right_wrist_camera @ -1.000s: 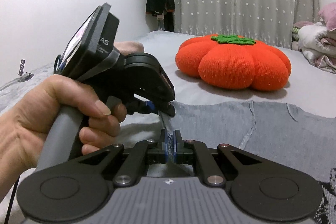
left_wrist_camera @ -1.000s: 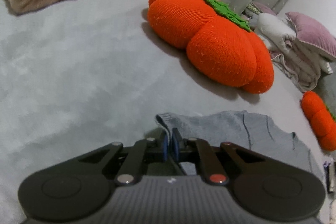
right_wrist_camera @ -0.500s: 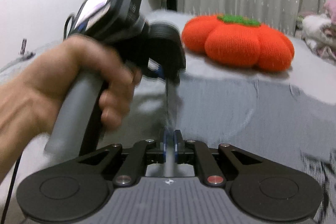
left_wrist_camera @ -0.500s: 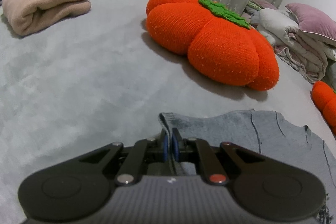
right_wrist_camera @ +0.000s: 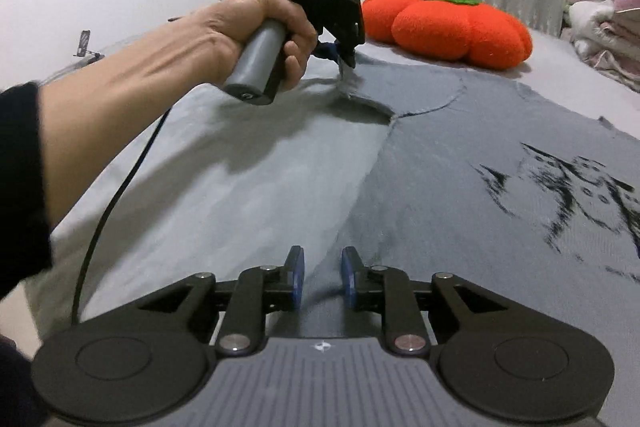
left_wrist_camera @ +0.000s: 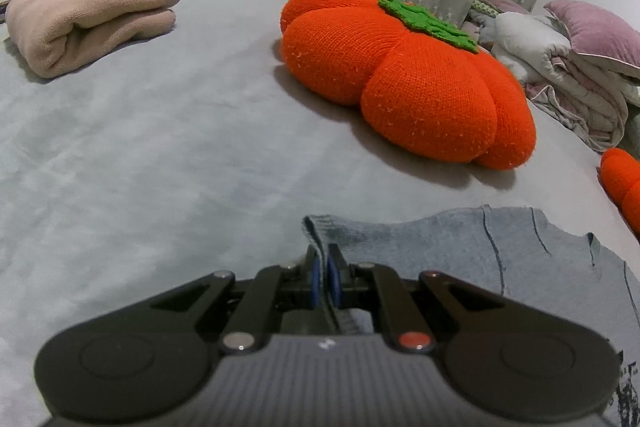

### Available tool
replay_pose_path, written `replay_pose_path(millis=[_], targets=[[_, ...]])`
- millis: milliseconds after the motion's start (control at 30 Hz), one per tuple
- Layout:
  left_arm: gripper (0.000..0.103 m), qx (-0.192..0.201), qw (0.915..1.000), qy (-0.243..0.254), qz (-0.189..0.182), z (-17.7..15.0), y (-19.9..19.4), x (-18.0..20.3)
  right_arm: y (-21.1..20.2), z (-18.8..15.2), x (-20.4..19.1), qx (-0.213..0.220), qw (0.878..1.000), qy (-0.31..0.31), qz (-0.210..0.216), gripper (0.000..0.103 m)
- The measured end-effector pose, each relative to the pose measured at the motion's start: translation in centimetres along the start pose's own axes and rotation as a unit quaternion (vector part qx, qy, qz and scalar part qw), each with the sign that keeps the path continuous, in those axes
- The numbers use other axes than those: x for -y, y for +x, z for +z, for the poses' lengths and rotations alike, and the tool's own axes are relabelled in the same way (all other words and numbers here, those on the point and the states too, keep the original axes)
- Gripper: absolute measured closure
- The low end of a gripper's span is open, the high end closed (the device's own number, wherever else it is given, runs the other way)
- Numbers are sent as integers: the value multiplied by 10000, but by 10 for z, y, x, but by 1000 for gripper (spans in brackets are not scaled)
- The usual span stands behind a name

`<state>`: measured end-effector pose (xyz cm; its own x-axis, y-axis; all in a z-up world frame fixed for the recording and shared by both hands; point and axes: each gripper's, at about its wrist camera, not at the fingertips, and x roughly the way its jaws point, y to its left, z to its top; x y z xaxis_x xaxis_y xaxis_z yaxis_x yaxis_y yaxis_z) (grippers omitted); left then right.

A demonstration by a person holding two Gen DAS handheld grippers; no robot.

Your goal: Fold clothes

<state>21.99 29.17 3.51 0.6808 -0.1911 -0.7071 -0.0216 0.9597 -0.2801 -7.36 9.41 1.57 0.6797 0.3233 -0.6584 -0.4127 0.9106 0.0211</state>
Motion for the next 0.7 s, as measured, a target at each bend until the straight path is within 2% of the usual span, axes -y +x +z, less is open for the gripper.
replay_pose_path(millis=[100,167,233,367,500,700], targets=[[97,12,10000,49,40,-1,-2,1,-13,-11,4,147,9998,145,-44,83],[97,11,10000,49,49,-2,-2,1,-18,-17,7,180,9996,213,-6,91],[97,5,10000,31,48,-3,-3,0,-16,-20,4,103,9998,156,55,94],[97,16,10000,28,67,-3,-4,-1,-15,-21,-8,57,9992,141,378,93],[97,24,9999,41,106,-5,-4,-1,-9,-22,-18,64,9998,-17,210,91],[97,27,9999,-33,104,-5,-3,-2,-18,-21,-22,6,9998,-15,183,87]])
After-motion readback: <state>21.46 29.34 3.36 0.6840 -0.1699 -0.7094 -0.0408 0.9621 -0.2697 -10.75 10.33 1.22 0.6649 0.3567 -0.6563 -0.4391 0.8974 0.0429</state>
